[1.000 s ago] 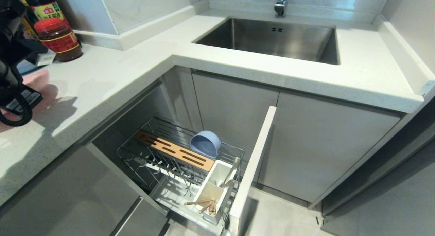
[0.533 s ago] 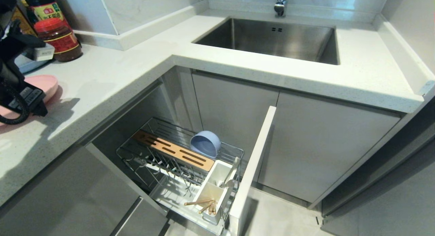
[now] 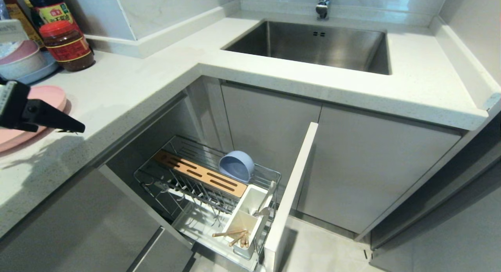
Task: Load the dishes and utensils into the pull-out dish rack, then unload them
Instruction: Take the plate out of the cupboard, then take the bowl out of the cupboard
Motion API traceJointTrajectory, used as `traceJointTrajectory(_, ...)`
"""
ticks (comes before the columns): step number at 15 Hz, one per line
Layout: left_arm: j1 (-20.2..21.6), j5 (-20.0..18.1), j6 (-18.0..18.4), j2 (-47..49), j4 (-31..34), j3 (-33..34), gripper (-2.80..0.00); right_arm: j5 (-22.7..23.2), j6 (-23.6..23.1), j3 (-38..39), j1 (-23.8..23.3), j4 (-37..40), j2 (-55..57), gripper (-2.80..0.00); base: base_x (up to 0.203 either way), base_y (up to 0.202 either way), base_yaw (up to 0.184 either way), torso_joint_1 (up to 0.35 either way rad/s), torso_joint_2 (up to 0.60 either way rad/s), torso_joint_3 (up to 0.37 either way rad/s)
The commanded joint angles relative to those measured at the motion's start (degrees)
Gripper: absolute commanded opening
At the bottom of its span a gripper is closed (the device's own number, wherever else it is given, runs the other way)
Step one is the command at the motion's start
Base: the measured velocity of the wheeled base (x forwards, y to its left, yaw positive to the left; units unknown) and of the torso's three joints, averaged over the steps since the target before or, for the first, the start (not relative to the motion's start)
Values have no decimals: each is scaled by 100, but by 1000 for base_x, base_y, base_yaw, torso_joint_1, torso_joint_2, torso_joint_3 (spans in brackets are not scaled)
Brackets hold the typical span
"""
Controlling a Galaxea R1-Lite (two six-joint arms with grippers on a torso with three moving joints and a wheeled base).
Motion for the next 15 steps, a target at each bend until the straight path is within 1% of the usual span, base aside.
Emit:
traceJointTrajectory(1,-3,-970,-505,-618,-9,14,0,0,-2,0,2,-1,2,-280,0,0,0,0,0,0)
traceJointTrajectory(2,-3,-1280,-800,-815,-117,17,-190,0,-2,0,2,-1,2,-280,0,0,0,0,0,0)
traceJointTrajectory(3,-7,-1478,-1191,-908,-320,15,-280,0,-2,0,2,-1,2,-280,0,0,0,0,0,0)
traceJointTrajectory(4,-15,-1610,-1535,-942,-483,39,-280,0,-2,0,2,-1,2,-280,0,0,0,0,0,0)
traceJointTrajectory(5,-114,-1902,-1819,-965,-737,159,-280,0,-2,0,2,-1,2,-280,0,0,0,0,0,0)
traceJointTrajectory(6,-322,-2016,-2029,-952,-1109,228,-280,0,-2,0,2,-1,2,-280,0,0,0,0,0,0)
traceJointTrajectory(7,-643,-2046,-2339,-942,-1355,340,-280,0,-2,0,2,-1,2,-280,0,0,0,0,0,0)
traceJointTrajectory(8,-981,-2051,-2781,-928,-1596,425,-280,0,-2,0,2,-1,2,-280,0,0,0,0,0,0)
traceJointTrajectory(9,-1210,-2026,-3362,-874,-1859,483,-280,0,-2,0,2,-1,2,-280,0,0,0,0,0,0)
traceJointTrajectory(10,-1384,-1959,-3877,-720,-2104,518,-280,-3,-2,0,2,-1,2,-280,0,0,0,0,0,0)
traceJointTrajectory(11,-1449,-1846,-4148,-554,-2304,556,-280,0,-2,0,2,-1,2,-280,0,0,0,0,0,0)
traceJointTrajectory(12,-1456,-1659,-4290,-402,-2448,622,-280,0,-2,0,2,-1,2,-280,0,0,0,0,0,0)
traceJointTrajectory(13,-1452,-1359,-4425,-242,-2578,648,-280,0,-2,0,2,-1,2,-280,0,0,0,0,0,0)
traceJointTrajectory(14,-1468,-996,-4649,-61,-2728,661,-280,0,-2,0,2,-1,2,-280,0,0,0,0,0,0)
traceJointTrajectory(15,-1491,-742,-4841,174,-2854,671,-280,0,-2,0,2,-1,2,-280,0,0,0,0,0,0)
